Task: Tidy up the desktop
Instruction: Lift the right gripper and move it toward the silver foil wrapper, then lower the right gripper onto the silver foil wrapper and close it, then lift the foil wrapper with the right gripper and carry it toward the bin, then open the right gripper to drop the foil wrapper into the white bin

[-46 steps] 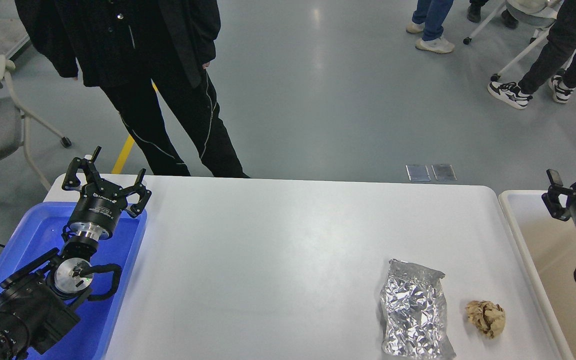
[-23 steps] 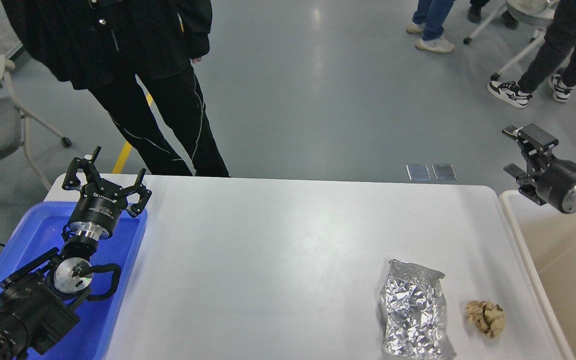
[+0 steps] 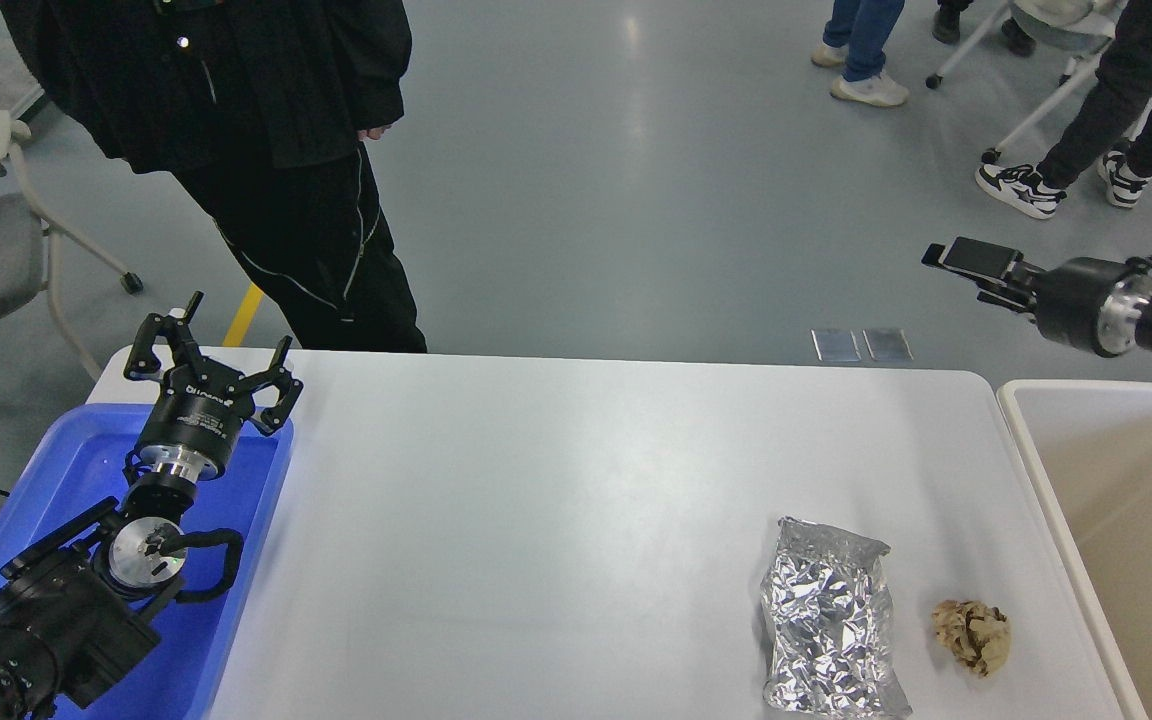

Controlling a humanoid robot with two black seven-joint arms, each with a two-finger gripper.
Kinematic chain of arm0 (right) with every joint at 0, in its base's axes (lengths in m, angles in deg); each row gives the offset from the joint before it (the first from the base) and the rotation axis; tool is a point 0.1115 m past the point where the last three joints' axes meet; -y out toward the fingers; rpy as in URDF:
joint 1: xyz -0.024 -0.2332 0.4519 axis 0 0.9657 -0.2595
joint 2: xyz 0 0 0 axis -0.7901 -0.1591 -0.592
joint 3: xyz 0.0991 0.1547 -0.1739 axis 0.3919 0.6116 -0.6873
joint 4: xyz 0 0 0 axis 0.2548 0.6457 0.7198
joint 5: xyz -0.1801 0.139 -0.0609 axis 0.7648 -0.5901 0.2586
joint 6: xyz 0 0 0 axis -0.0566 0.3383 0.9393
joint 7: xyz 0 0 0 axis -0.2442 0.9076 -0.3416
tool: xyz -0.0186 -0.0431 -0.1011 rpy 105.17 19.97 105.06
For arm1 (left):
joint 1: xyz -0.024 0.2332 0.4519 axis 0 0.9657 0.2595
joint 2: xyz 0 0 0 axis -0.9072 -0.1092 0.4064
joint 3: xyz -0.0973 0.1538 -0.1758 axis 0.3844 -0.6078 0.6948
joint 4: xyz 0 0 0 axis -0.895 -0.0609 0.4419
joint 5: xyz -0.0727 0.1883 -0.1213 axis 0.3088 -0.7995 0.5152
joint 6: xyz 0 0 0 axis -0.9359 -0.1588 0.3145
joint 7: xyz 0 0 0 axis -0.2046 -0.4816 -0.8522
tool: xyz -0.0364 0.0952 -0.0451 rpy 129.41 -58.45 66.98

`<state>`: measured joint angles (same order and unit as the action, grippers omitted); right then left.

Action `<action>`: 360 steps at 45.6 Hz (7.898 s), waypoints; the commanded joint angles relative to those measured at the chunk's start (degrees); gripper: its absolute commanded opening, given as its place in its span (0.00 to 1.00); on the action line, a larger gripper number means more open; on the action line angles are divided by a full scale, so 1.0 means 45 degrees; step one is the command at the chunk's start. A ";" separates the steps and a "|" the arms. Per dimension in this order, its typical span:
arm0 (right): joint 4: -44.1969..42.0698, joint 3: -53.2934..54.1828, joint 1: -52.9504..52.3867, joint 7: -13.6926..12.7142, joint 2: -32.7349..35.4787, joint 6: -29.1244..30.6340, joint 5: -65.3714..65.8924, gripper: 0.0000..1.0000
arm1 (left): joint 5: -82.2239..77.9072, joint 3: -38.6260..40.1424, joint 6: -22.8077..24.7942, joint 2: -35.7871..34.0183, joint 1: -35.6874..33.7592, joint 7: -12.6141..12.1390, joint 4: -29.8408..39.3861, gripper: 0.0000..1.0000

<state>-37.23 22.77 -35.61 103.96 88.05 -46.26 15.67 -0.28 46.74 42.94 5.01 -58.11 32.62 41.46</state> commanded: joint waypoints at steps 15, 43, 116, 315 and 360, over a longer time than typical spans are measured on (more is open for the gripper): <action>0.2594 -0.4875 -0.2338 0.0825 -0.1210 0.0100 0.5355 1.00 | 0.0001 0.0000 -0.0001 0.0000 0.0000 0.0000 0.0001 1.00; 0.6032 -0.5014 -0.1676 0.0865 0.1406 0.1389 0.5495 1.00 | 0.0001 0.0000 -0.0001 0.0000 0.0000 0.0000 0.0001 1.00; 0.3845 -0.1322 0.4829 0.0123 0.0314 0.0178 0.1959 1.00 | 0.0001 0.0000 -0.0001 0.0000 0.0000 0.0000 0.0001 1.00; -0.9573 0.2291 0.5160 -0.5716 -0.0233 0.0980 -0.3021 0.00 | 0.0001 0.0000 -0.0001 0.0000 0.0000 0.0000 0.0001 1.00; -0.9533 0.2311 0.7739 -0.7417 -0.2421 -0.0466 -0.4213 0.11 | 0.0001 0.0000 0.0019 0.0000 0.0000 0.0000 0.0001 1.00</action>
<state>-80.22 33.17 -1.36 70.82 77.91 -48.05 -3.19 -0.28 46.74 42.99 5.01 -58.11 32.62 41.46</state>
